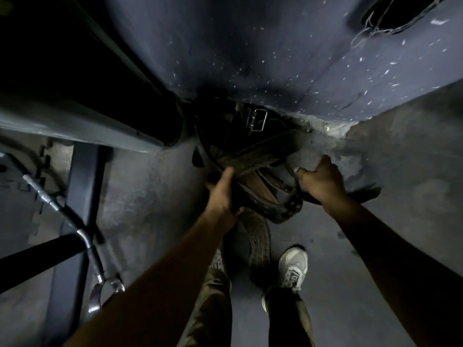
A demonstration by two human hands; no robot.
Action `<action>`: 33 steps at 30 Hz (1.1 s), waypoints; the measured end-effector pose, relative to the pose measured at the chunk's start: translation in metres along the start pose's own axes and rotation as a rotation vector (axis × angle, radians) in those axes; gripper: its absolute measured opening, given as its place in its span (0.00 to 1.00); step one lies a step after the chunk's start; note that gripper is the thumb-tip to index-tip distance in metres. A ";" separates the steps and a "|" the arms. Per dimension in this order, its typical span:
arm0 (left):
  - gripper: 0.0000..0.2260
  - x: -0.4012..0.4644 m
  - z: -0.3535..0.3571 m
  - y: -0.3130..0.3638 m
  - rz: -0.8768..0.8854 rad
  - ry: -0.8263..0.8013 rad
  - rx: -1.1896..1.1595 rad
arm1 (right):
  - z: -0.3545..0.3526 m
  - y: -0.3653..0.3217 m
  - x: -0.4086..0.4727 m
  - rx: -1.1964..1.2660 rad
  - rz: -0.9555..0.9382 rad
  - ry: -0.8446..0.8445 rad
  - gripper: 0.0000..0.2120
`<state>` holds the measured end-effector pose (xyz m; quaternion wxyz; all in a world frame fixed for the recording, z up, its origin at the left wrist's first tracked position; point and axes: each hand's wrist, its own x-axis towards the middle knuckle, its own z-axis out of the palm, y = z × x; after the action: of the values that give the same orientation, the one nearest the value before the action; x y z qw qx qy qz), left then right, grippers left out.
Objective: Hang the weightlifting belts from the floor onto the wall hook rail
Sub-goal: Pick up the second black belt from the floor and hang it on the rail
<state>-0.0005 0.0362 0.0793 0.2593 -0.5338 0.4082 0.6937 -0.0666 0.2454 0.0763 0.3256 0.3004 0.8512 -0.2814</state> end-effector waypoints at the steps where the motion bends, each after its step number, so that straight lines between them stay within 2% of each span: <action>1: 0.30 -0.002 0.001 -0.011 -0.005 0.029 0.012 | -0.002 -0.009 0.004 -0.024 -0.080 0.015 0.28; 3: 0.42 -0.004 0.007 -0.030 0.016 0.097 0.089 | 0.006 -0.036 0.009 -0.032 -0.252 -0.075 0.22; 5: 0.48 -0.008 0.018 -0.041 0.034 0.127 0.169 | 0.028 -0.065 0.009 -0.082 -0.371 -0.244 0.16; 7: 0.53 -0.008 0.029 -0.047 0.023 0.100 0.247 | 0.061 -0.084 0.011 -0.115 -0.421 -0.430 0.13; 8: 0.53 -0.006 0.030 -0.050 0.036 0.056 0.280 | 0.081 -0.087 0.016 -0.142 -0.424 -0.482 0.15; 9: 0.49 0.001 0.029 -0.053 0.083 -0.025 0.274 | 0.099 -0.088 0.022 -0.205 -0.436 -0.477 0.20; 11: 0.28 0.013 0.020 -0.050 0.177 -0.233 0.212 | 0.120 -0.082 0.034 -0.389 -0.506 -0.372 0.24; 12: 0.21 0.021 0.014 -0.044 0.199 -0.282 0.260 | 0.126 -0.076 0.041 -0.453 -0.527 -0.317 0.23; 14: 0.15 0.039 0.000 -0.026 0.181 -0.219 0.378 | 0.129 -0.061 0.052 -0.464 -0.538 -0.293 0.23; 16: 0.07 0.067 -0.020 -0.004 0.130 0.002 0.375 | 0.122 -0.044 0.056 -0.399 -0.552 -0.271 0.21; 18: 0.12 0.091 -0.043 0.020 0.130 0.152 0.245 | 0.106 -0.025 0.055 -0.296 -0.577 -0.279 0.19; 19: 0.14 0.100 -0.049 0.033 0.125 0.162 0.168 | 0.095 -0.016 0.053 -0.231 -0.581 -0.311 0.20; 21: 0.19 0.111 -0.048 0.056 0.082 0.043 0.072 | 0.069 -0.003 0.042 -0.077 -0.590 -0.414 0.19; 23: 0.28 0.120 -0.034 0.080 0.025 -0.174 -0.092 | 0.049 0.007 0.027 0.048 -0.578 -0.510 0.10; 24: 0.30 0.123 -0.024 0.090 0.016 -0.245 -0.154 | 0.042 0.012 0.021 0.086 -0.561 -0.587 0.09; 29: 0.27 0.110 0.012 0.110 0.054 -0.245 -0.128 | 0.016 0.031 0.023 0.268 -0.355 -0.689 0.23; 31: 0.23 0.089 0.018 0.099 0.102 -0.314 -0.141 | 0.006 0.018 0.026 0.374 -0.215 -0.695 0.32; 33: 0.19 0.068 0.023 0.080 0.125 -0.359 -0.129 | 0.003 -0.006 0.026 0.441 -0.144 -0.677 0.36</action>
<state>-0.0968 0.0080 0.0398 0.2496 -0.3905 0.3424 0.8173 -0.0855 0.2482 0.0574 0.4944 0.1931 0.6342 -0.5622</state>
